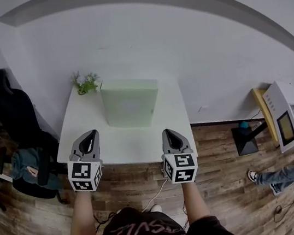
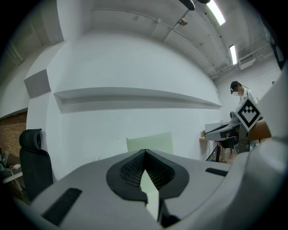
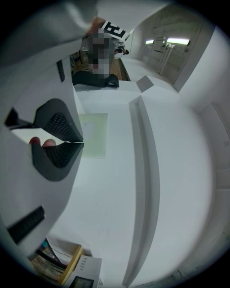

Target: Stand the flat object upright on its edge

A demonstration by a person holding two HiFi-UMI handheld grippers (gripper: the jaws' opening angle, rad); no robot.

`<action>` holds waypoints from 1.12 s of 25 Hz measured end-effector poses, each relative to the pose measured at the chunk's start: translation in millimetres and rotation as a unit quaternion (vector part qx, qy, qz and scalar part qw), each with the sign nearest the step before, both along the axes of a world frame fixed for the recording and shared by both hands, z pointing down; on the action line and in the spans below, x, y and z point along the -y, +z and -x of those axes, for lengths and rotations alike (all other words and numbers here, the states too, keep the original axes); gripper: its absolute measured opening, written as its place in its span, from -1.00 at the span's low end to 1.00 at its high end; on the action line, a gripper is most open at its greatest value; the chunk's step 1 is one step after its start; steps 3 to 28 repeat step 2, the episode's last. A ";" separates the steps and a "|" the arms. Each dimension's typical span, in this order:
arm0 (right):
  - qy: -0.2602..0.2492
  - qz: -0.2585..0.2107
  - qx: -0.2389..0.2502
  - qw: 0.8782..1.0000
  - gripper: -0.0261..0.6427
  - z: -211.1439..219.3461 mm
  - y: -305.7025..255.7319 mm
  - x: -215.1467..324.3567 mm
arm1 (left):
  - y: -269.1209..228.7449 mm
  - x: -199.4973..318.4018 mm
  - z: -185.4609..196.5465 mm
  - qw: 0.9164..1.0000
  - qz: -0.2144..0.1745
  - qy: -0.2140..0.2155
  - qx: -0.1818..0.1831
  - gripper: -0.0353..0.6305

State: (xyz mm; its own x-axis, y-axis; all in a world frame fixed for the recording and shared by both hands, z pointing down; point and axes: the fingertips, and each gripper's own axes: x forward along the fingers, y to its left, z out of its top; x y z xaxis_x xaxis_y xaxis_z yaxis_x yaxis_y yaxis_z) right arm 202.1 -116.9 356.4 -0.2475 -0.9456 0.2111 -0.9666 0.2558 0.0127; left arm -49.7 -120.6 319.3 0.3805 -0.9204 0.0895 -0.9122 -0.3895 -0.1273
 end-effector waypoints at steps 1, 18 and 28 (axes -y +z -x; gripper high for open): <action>0.000 0.000 0.000 1.000 -0.84 -0.2 -0.5 0.5 | -0.3 0.2 -0.5 1.000 0.001 0.001 -0.001 -0.86; 0.000 -0.001 0.000 1.000 -0.84 -0.4 -1.1 1.0 | -0.6 0.3 -0.9 1.000 0.002 0.002 -0.002 -0.86; 0.000 -0.001 0.000 1.000 -0.84 -0.4 -1.1 1.0 | -0.6 0.3 -0.9 1.000 0.002 0.002 -0.002 -0.86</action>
